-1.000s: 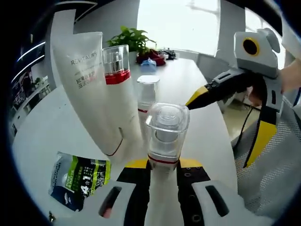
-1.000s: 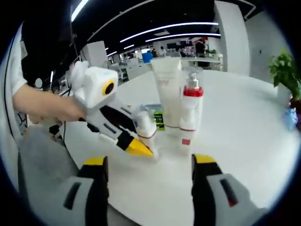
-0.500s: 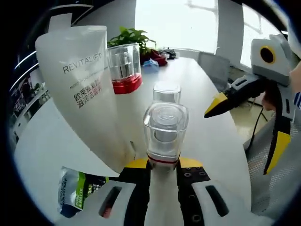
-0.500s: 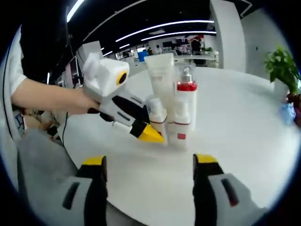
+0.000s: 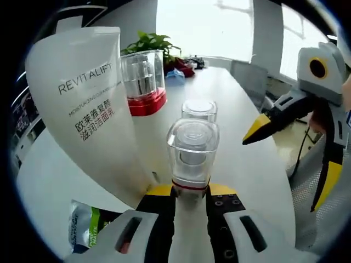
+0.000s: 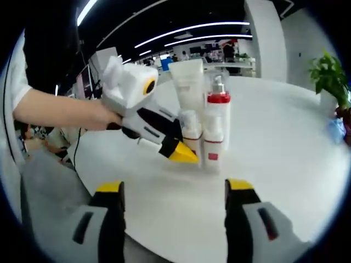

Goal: Arrange the skincare products in the storage area until every visible bottle or jar stands upright without overlapping.

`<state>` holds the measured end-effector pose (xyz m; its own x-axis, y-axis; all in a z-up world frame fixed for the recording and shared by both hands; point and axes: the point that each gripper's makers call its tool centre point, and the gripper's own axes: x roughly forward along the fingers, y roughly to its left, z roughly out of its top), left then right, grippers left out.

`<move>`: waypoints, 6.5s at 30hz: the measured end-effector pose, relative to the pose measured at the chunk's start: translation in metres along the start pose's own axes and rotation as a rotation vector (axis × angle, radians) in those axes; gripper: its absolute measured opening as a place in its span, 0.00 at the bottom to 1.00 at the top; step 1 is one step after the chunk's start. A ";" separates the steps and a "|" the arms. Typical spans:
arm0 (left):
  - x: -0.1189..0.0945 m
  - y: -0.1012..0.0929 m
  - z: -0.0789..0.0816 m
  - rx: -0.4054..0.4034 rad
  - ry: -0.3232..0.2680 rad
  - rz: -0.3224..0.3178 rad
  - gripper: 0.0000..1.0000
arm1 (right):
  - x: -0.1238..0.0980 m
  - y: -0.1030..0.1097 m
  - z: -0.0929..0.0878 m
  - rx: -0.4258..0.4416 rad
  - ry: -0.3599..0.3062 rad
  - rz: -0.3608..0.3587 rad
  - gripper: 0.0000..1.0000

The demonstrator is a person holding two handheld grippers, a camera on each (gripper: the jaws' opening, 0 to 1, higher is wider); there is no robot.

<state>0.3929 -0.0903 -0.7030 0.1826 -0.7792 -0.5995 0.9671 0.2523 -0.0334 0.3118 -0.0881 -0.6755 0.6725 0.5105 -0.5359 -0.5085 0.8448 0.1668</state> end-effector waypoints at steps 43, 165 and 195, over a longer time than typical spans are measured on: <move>-0.045 -0.008 -0.024 -0.125 0.022 0.065 0.38 | -0.006 0.005 0.012 -0.039 -0.014 -0.009 0.77; -0.120 0.088 -0.080 -0.787 0.000 0.713 0.86 | -0.036 0.061 0.029 -0.064 -0.103 0.033 0.93; -0.058 0.152 -0.089 -0.880 0.163 0.846 0.93 | -0.033 0.051 0.024 -0.043 -0.077 -0.020 0.91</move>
<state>0.5136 0.0441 -0.7444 0.6080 -0.1181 -0.7851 0.0947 0.9926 -0.0760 0.2765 -0.0582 -0.6288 0.7213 0.5063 -0.4728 -0.5161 0.8480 0.1207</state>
